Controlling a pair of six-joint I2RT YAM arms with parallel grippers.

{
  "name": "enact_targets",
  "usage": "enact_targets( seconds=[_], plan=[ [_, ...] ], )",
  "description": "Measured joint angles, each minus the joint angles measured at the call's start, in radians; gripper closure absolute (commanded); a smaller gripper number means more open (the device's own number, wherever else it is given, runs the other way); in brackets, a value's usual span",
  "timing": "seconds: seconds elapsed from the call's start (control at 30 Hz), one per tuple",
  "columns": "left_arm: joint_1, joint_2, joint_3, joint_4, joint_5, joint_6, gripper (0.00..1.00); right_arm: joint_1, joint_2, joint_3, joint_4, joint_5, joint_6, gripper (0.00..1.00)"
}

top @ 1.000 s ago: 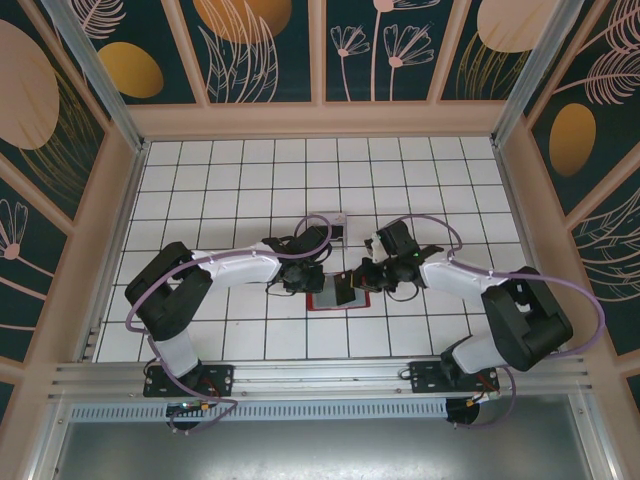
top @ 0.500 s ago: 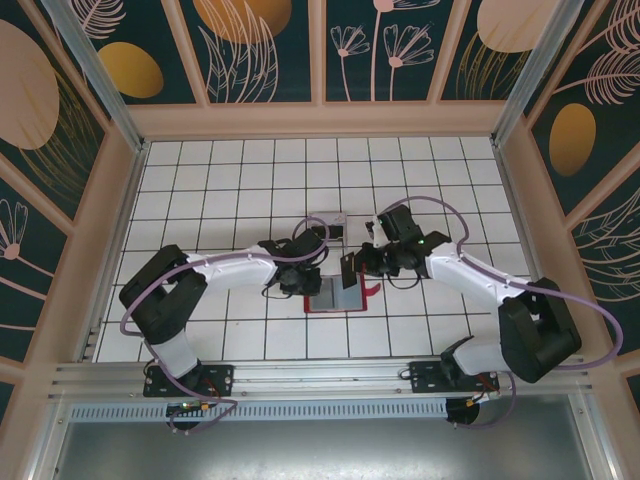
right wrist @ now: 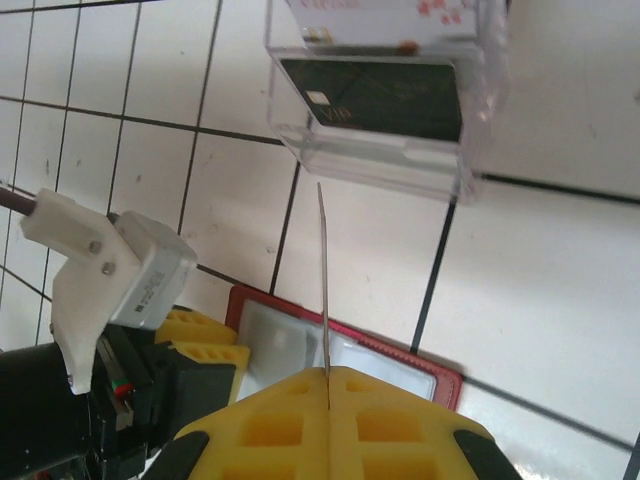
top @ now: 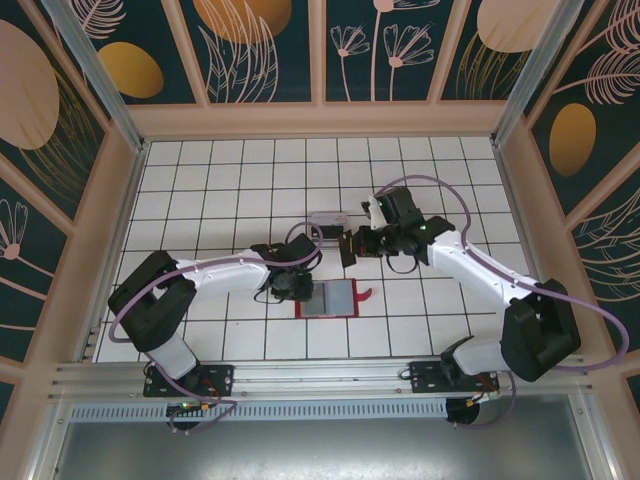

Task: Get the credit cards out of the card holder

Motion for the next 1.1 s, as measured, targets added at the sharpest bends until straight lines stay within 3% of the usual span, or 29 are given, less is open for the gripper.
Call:
enact_targets(
  seconds=[0.23,0.47,0.67,0.87,1.1],
  plan=[
    [0.0,-0.021,0.008,-0.035,-0.032,-0.001,0.71,0.0,0.151,0.177,-0.084,-0.013,-0.276,1.0],
    [0.009,-0.074,0.009,-0.039,-0.075,-0.008,0.71,0.0,0.274,0.321,-0.177,0.034,-0.686,1.0],
    [0.088,-0.162,-0.064,-0.002,-0.066,-0.014,0.69,0.0,0.322,0.41,-0.249,0.102,-1.001,1.0],
    [0.146,-0.18,-0.116,0.011,-0.054,-0.016,0.69,0.006,0.423,0.542,-0.33,0.132,-1.208,1.0],
    [0.158,-0.18,-0.127,0.029,-0.04,-0.016,0.69,0.042,0.557,0.69,-0.436,0.159,-1.339,1.0]
  ],
)
